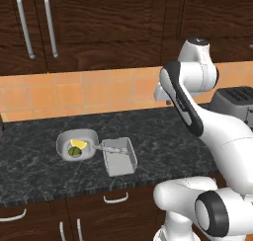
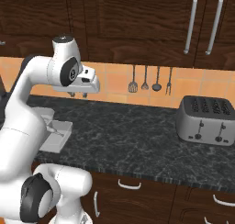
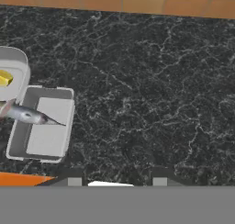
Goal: Take the meat container that has the fish and place it on the second highest rack of the freezer. Then take the vegetable container that has the lemon wedge and lime and place it on the highest rack of the freezer.
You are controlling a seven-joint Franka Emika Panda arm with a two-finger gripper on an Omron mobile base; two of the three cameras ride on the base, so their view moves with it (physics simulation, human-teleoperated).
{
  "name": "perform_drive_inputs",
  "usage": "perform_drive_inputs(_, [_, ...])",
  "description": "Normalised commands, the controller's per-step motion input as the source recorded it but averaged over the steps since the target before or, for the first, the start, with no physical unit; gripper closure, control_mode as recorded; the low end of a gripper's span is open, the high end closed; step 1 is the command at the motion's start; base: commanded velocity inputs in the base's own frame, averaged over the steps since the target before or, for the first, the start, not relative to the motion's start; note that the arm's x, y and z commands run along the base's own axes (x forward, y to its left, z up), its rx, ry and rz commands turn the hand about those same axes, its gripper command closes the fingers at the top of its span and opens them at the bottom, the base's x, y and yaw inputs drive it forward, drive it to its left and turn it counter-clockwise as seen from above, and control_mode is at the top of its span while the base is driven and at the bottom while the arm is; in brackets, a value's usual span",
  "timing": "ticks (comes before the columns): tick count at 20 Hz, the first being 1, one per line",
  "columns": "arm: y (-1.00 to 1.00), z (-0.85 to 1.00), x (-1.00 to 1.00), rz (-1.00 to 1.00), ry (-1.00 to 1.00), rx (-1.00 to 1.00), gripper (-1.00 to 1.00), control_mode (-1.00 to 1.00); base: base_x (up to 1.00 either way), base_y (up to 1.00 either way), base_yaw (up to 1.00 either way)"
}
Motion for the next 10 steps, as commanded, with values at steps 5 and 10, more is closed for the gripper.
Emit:
perform_drive_inputs(5, [0.12, 0.00, -0.43, 0.00, 0.00, 0.00, -1.00, -1.00, 0.00, 0.00, 0.00])
perform_drive_inputs(10, [0.61, -0.19, -0.40, -0.04, 0.04, 0.00, -1.00, -1.00, 0.00, 0.00, 0.00])
